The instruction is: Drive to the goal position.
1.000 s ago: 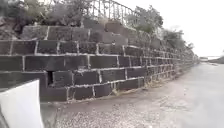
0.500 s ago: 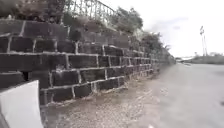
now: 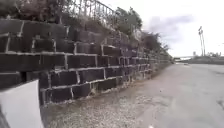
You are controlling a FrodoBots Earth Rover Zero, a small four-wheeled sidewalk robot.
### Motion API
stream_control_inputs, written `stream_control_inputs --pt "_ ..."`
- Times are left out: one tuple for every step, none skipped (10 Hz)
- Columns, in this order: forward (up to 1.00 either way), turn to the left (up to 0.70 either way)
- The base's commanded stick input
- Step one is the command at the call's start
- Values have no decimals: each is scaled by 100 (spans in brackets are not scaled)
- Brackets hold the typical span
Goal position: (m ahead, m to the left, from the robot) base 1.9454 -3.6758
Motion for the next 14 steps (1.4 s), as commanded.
stream_control_inputs --pt "0 -19" --pt "0 -34" --pt "0 -45" --pt "0 -45" --pt "0 -45" --pt "0 -45" --pt "0 -45" --pt "0 -45" --pt "0 -45" --pt "0 -45" --pt "0 -45" --pt "0 -45" --pt "0 -45" --pt "0 -45"
